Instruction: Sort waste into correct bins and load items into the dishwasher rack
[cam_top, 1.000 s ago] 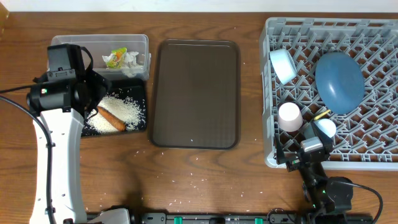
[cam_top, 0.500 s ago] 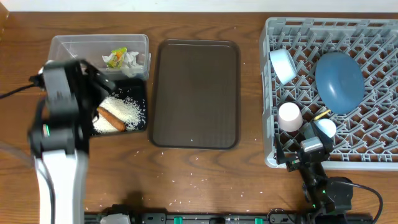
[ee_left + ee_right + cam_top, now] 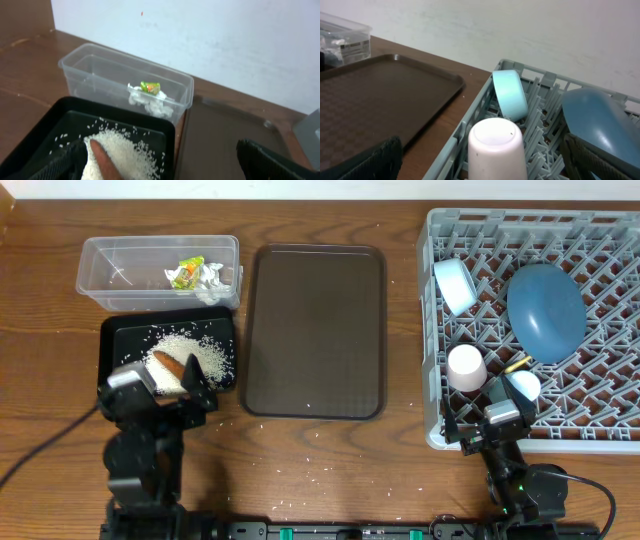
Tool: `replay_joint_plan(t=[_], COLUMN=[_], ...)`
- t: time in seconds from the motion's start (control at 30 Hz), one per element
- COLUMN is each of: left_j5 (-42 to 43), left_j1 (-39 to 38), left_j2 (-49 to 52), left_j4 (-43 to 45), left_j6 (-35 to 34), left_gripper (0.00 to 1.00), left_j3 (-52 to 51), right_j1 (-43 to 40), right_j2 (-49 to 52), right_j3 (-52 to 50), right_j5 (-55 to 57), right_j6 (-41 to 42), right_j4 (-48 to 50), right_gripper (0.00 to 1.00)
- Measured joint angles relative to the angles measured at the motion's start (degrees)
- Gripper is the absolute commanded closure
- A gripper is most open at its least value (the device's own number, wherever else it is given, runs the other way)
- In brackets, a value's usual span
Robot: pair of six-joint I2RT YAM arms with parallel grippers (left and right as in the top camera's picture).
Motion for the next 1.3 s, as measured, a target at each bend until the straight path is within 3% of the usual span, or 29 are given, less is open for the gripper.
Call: replay_joint_plan(t=[0.4,1.3], left_j5=[0.63,1.88], left_j1=[-0.04,-0.79], left_j2=[-15.85,-19.80], left_j4=[16.22,13.57], left_j6=[2.73,8.48], left_gripper=[0.03,0.03], left_j3=[-20.92,-26.01], right_j1=[0.00,0.00], right_j2=[-0.02,-0.02], right_j3=[0.00,0.00], right_j5=[0.02,0.07], right_j6=[0.00,0.00], right_j4=[0.00,0.00], right_gripper=[0.01,0.01])
